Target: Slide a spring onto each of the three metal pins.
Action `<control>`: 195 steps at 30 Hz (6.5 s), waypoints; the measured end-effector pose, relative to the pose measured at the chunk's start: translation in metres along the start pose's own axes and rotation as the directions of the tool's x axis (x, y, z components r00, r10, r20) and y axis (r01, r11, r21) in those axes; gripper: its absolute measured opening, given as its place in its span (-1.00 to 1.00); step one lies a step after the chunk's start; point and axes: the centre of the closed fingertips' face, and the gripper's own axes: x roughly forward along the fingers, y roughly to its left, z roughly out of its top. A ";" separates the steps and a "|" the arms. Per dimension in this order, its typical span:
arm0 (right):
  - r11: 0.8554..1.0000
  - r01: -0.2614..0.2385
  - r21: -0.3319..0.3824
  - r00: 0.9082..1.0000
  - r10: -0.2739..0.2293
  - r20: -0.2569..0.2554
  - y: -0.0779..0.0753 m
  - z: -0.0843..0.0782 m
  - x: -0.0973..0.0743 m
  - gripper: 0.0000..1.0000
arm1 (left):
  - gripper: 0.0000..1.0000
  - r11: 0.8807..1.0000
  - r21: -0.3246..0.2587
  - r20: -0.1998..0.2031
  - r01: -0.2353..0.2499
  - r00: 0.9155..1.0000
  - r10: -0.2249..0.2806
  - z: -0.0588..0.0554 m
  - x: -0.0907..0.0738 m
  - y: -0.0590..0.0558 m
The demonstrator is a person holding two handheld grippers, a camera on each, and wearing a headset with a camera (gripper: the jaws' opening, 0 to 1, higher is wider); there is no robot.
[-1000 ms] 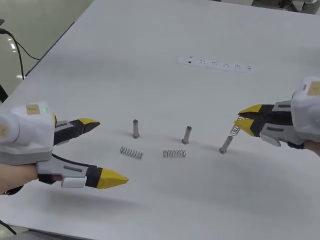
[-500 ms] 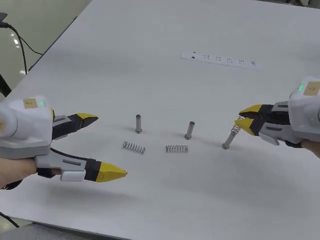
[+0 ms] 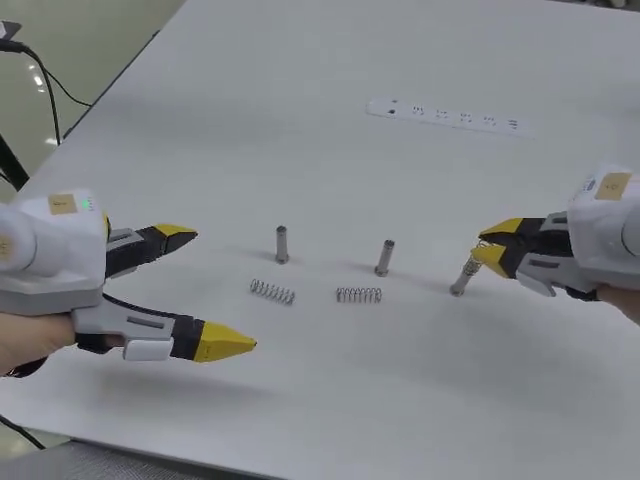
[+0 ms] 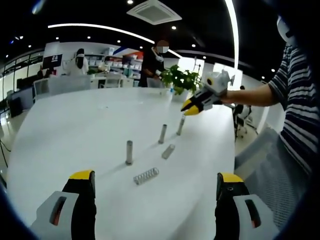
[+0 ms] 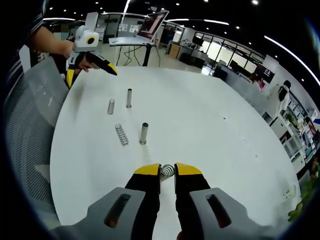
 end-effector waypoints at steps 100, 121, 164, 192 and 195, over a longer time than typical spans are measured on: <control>0.932 -0.314 -0.179 0.949 0.305 -0.077 0.095 0.033 0.069 -0.68 | 0.94 1.000 0.017 -0.002 0.014 1.000 -0.014 0.004 -0.001 -0.007; 0.916 -0.351 -0.193 0.931 0.319 -0.176 0.099 0.013 0.096 -0.83 | 0.93 1.000 0.013 -0.012 0.009 1.000 -0.009 0.003 -0.005 -0.004; 0.911 -0.313 -0.267 0.948 0.315 -0.035 0.107 0.039 0.000 -0.85 | 0.13 0.948 0.091 -0.025 0.305 0.952 -0.304 0.034 0.075 -0.086; 0.904 -0.321 -0.284 0.940 0.340 0.016 0.115 0.057 -0.015 -0.85 | -0.76 0.911 0.142 0.036 0.388 0.917 -0.396 0.057 0.099 -0.115; 0.903 -0.321 -0.284 0.940 0.340 0.018 0.115 0.057 -0.016 -0.85 | -0.81 0.908 0.149 0.033 0.393 0.915 -0.402 0.056 0.099 -0.116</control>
